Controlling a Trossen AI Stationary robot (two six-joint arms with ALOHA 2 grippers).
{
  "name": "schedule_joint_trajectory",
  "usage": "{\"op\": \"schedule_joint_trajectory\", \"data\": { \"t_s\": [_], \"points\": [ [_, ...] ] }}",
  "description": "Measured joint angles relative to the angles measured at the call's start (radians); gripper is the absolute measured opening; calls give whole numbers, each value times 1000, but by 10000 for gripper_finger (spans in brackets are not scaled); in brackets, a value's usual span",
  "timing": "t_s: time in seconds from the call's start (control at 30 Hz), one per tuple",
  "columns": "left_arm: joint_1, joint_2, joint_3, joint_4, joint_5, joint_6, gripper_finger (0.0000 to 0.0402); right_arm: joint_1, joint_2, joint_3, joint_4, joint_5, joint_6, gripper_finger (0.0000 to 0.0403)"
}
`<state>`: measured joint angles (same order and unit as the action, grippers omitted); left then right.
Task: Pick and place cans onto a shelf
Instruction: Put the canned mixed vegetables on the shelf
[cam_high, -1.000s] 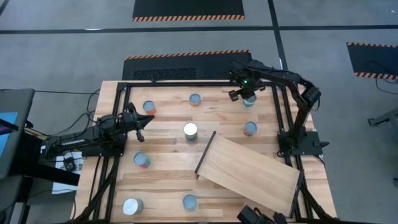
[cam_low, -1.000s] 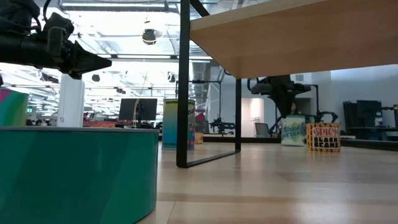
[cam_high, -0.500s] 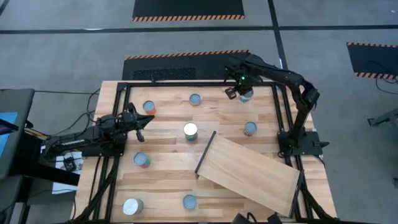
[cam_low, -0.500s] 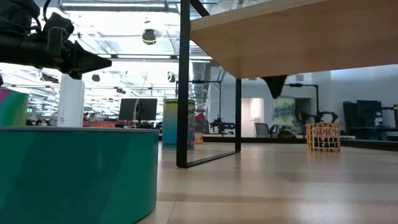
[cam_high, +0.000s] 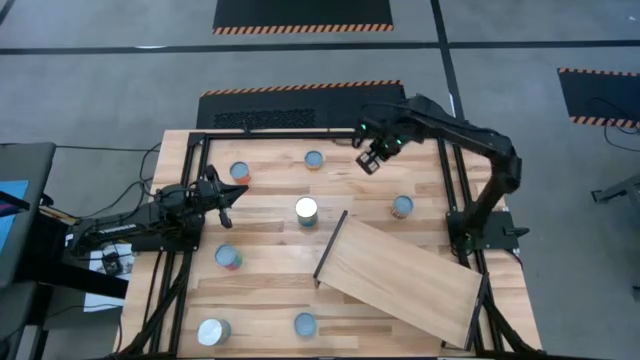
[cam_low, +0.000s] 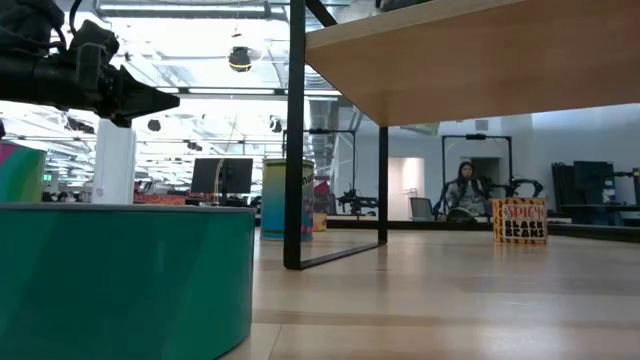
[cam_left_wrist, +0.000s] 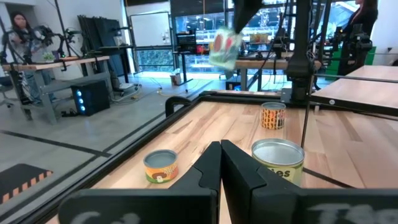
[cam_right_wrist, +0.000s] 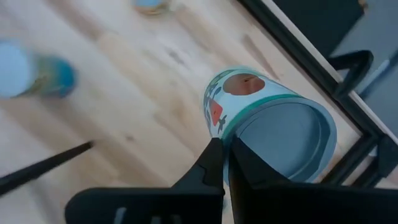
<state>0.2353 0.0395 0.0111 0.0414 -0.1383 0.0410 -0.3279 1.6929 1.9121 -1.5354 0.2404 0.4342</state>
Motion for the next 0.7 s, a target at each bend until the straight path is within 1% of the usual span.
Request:
{"op": "schedule_joint_trajectory", "data": {
  "t_s": [0.1,0.23,0.33,0.47,0.7],
  "points": [
    [0,0,0,0,0,0,0,89,-53,0,-39,27,47,17],
    [0,0,0,0,0,0,0,213,-131,0,-34,33,132,17],
    [0,0,0,0,0,0,0,312,-164,-8,-38,43,194,15],
    [0,0,0,0,0,0,0,437,-182,-33,-37,46,252,15],
    [0,0,0,0,0,0,0,626,-189,-62,-35,-2,397,15]
  ]
}}
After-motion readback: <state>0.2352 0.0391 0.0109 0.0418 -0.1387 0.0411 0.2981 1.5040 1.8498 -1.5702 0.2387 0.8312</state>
